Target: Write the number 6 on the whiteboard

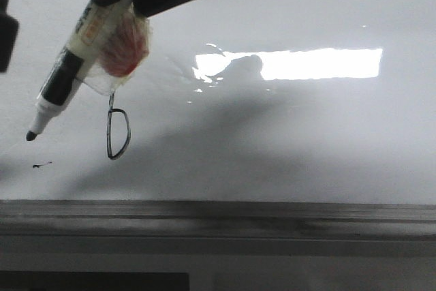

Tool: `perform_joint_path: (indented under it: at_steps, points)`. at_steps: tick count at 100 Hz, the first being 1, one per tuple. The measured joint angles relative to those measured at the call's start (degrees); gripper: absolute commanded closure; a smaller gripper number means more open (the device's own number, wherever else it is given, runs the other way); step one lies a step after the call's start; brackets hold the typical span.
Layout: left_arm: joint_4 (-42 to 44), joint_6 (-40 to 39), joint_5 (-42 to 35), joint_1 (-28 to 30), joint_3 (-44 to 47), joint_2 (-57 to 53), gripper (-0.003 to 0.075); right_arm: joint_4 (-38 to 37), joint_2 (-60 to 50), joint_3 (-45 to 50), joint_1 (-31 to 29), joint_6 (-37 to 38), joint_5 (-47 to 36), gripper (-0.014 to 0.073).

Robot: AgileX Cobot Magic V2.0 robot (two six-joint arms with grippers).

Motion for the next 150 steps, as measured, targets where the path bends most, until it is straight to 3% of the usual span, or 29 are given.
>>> perform_joint_path:
  at_steps: [55,64,83,105,116,125,130,134,150]
  points:
    - [0.6,0.0,-0.7,-0.7,0.0,6.1,0.0429,-0.1,0.0,0.0,3.2,0.0,1.1,0.0657]
    - [0.6,0.0,-0.8,-0.7,0.0,6.5,0.0491,-0.1,0.0,0.0,3.4,-0.1,1.1,0.0657]
    - [0.6,0.0,0.0,-0.8,0.0,7.2,0.0734,-0.1,0.0,0.0,3.4,-0.1,1.1,0.0657]
    - [0.6,0.6,0.1,-0.9,0.0,7.2,0.0739,0.0,0.0,0.0,3.4,-0.1,1.0,0.065]
    - [0.6,0.6,0.1,-0.9,0.0,7.2,0.0739,0.0,0.0,0.0,3.4,-0.1,1.0,0.0486]
    - [-0.2,0.6,0.1,-0.9,0.0,7.2,0.0739,0.3,0.0,0.0,3.4,-0.1,1.0,0.0252]
    - [-0.4,-0.4,0.1,-0.9,0.0,7.2,0.0739,0.4,0.0,0.0,3.4,-0.1,0.6,0.0169]
    - [-0.5,-2.3,0.1,-0.9,0.0,7.2,0.0739,0.5,0.0,0.0,3.4,-0.1,0.7,0.0136]
    - [-0.8,-15.2,-0.6,3.1,0.0,7.2,0.0739,0.5,0.0,0.0,3.4,-0.1,0.3,0.0137]
